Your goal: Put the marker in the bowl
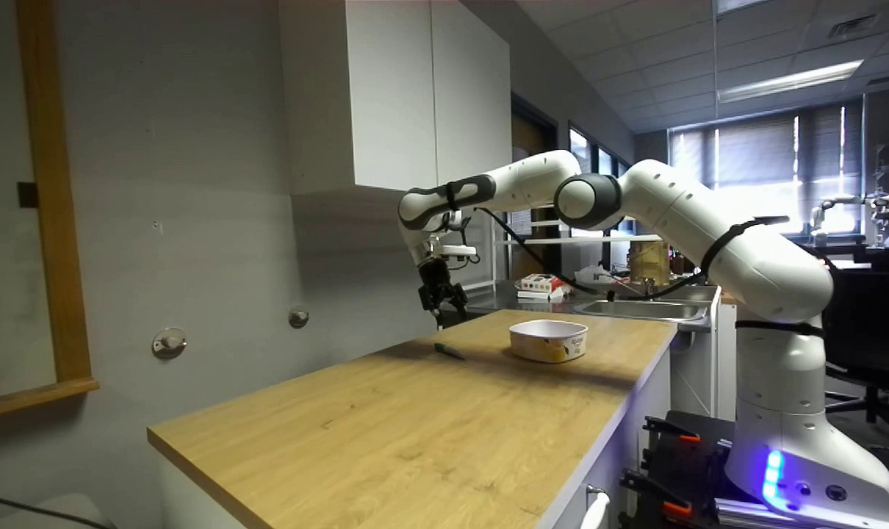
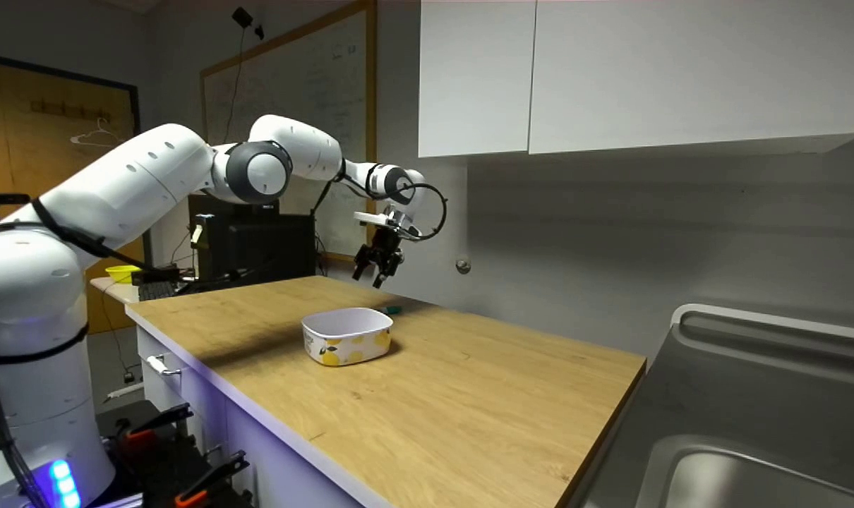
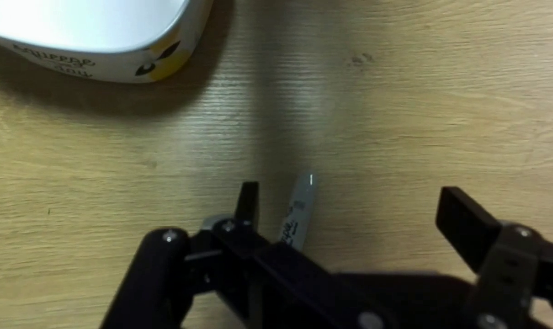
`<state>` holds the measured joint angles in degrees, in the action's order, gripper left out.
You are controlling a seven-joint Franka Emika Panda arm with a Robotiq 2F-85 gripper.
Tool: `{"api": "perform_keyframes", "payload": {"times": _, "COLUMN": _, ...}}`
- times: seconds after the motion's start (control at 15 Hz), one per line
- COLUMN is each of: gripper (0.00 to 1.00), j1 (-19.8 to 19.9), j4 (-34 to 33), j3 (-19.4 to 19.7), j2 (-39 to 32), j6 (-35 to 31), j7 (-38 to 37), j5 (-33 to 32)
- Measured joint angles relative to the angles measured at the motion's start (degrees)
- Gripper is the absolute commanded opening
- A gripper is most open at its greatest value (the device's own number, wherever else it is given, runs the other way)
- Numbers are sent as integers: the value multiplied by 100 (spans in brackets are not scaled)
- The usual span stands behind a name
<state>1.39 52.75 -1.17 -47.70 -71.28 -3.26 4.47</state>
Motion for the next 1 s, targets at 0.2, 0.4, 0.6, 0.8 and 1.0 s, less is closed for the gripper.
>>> {"api": "perform_keyframes", "payload": {"times": 0.2, "gripper": 100, "j1": 54, "j4": -6, "j3": 16, "j2": -121, "j6": -50, "j7": 61, "j5": -13}}
{"api": "perform_keyframes", "payload": {"times": 0.4, "gripper": 100, "j1": 144, "j4": -1, "j3": 94, "j2": -210, "j6": -192, "j7": 65, "j5": -45}}
{"api": "perform_keyframes", "payload": {"times": 0.6, "gripper": 100, "j1": 289, "j4": 35, "j3": 120, "j2": -262, "j6": -345, "j7": 65, "j5": -43}}
{"api": "perform_keyframes", "payload": {"times": 0.8, "gripper": 100, "j1": 363, "j4": 97, "j3": 130, "j2": -271, "j6": -688, "j7": 35, "j5": -39}}
{"api": "perform_keyframes", "payload": {"times": 1.0, "gripper": 100, "j1": 326, "j4": 179, "j3": 130, "j2": -268, "j6": -1123, "j7": -70, "j5": -28}}
